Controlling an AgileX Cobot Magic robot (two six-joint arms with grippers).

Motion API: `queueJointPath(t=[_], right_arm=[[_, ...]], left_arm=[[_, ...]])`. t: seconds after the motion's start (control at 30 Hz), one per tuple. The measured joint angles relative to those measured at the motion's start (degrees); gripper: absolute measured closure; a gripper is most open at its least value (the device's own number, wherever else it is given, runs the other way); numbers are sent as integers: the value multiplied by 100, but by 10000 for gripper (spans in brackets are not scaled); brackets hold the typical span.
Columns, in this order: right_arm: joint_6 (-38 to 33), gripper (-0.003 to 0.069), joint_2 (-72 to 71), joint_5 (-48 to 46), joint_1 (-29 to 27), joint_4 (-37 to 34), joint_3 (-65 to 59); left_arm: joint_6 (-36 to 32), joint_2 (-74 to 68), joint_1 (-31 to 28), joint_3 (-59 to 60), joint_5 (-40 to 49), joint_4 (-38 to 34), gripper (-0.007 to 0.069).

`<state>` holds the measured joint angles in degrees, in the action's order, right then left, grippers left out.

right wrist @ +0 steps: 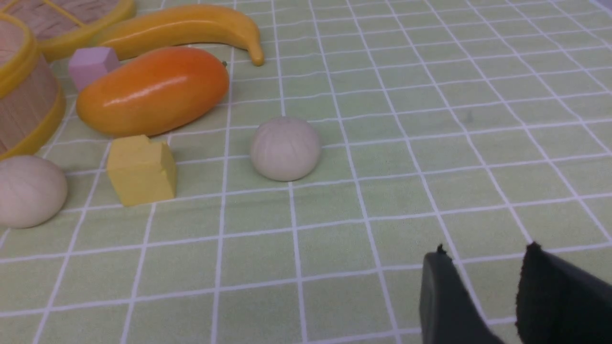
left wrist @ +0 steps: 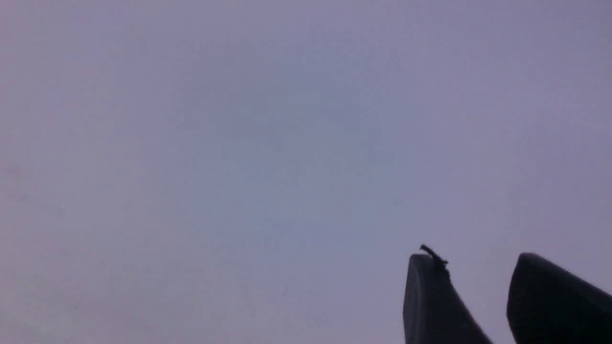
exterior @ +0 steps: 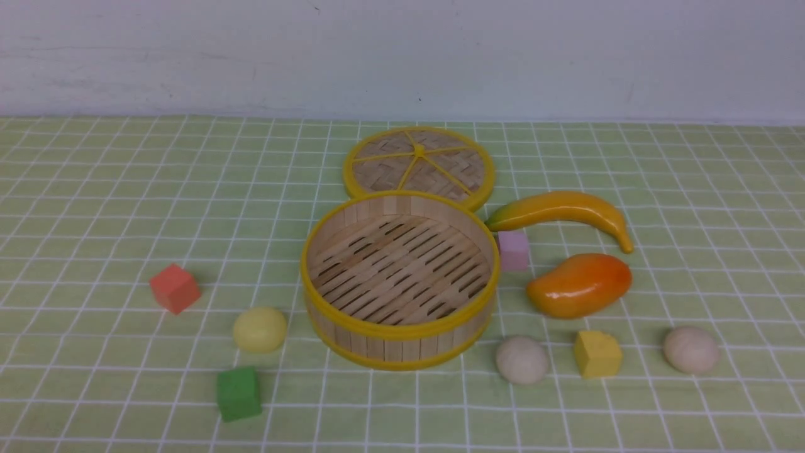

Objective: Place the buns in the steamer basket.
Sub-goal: Use the left arm to grab a steamed stuffed bun

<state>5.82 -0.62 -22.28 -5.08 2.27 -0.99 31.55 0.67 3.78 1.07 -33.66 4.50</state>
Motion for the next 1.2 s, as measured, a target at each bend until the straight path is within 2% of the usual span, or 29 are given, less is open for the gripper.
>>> queueJointPath(t=[0.1, 0.2, 0.37, 0.4, 0.53, 0.67, 0.77, 0.97, 1.03, 1.1, 1.2], right_arm=[[0, 420, 0, 0, 0, 0, 0], [0, 420, 0, 0, 0, 0, 0], [0, 420, 0, 0, 0, 0, 0], [0, 420, 0, 0, 0, 0, 0], [0, 420, 0, 0, 0, 0, 0], [0, 420, 0, 0, 0, 0, 0], [0, 420, 0, 0, 0, 0, 0], [0, 420, 0, 0, 0, 0, 0], [0, 420, 0, 0, 0, 0, 0], [0, 420, 0, 0, 0, 0, 0], [0, 420, 0, 0, 0, 0, 0]], left_arm=[[92, 0, 0, -548, 118, -134, 386], [92, -7, 0, -1232, 695, -322, 386], [92, -954, 0, -3471, 2909, -546, 386], [92, -1008, 0, -3539, 2997, -546, 386], [117, -2259, 0, -4598, 4706, -687, 386], [75, -3177, 0, -4712, 5736, -646, 386], [51, -3726, 0, -4712, 6079, -638, 386], [208, -4782, 0, -4712, 6355, -1860, 386], [-165, -5417, 0, -4751, 6607, -2771, 386], [-893, -5928, 0, -4861, 6887, -3568, 386], [-2370, -6629, 0, -5134, 7311, -4409, 386]])
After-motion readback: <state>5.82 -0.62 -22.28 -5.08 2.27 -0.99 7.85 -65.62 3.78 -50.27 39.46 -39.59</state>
